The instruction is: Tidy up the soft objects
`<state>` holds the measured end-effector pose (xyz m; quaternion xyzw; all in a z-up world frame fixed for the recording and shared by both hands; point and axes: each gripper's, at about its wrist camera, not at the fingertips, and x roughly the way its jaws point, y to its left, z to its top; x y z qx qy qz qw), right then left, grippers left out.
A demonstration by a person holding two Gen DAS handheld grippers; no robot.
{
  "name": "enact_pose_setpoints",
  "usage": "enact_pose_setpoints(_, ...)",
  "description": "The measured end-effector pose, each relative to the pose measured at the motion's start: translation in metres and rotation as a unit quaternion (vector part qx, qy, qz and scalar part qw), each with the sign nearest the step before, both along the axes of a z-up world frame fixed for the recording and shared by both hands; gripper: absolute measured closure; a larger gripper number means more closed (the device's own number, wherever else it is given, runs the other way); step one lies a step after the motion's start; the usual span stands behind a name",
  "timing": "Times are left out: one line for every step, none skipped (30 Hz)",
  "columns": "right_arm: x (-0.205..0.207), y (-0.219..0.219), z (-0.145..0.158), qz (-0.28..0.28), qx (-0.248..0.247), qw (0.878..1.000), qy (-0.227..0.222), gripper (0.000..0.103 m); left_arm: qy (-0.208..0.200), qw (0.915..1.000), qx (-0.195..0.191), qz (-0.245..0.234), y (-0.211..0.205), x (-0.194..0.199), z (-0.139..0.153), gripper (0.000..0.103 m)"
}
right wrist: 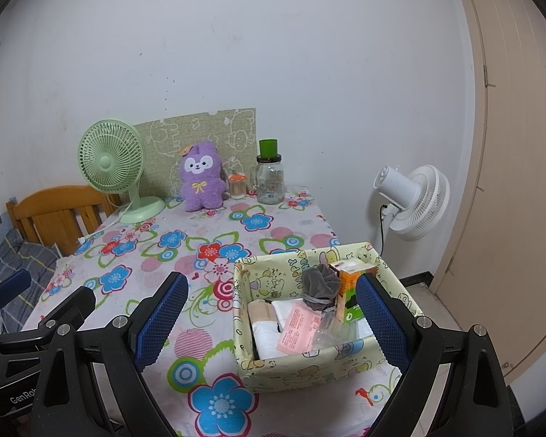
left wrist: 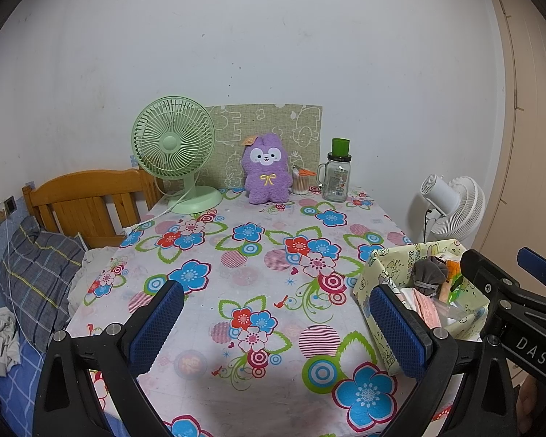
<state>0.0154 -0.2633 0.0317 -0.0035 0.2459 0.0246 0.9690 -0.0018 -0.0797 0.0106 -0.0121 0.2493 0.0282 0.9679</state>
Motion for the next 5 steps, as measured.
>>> enact_pose_setpoints(0.0003, -0.0002, 0.0, 0.0, 0.0, 1.0, 0.0, 0.008, 0.0, 1.0, 0.0, 0.0, 0.0002, 0.0003, 0.0004, 0.0)
enact_pose_setpoints(-0.0007, 0.0, 0.0, 0.0, 0.001, 1.0, -0.001, 0.008, 0.0, 1.0, 0.0, 0.0, -0.0002, -0.0002, -0.0002, 0.0)
enact_pose_setpoints(-0.0004, -0.0001, 0.0, 0.0, 0.001, 1.0, 0.0, 0.008, 0.0, 1.0, 0.0, 0.0, -0.0003, -0.0002, -0.0002, 0.0)
enact_pose_setpoints(-0.0006, -0.0001, -0.0001, 0.0, 0.0, 1.0, 0.0, 0.008, 0.0, 1.0, 0.0, 0.0, -0.0001, 0.0004, 0.0002, 0.0)
enact_pose_setpoints(-0.0006, -0.0002, -0.0002, 0.0, 0.0, 1.0, -0.001, 0.008, 0.0, 1.0, 0.0, 0.0, -0.0002, 0.0003, 0.0, 0.0)
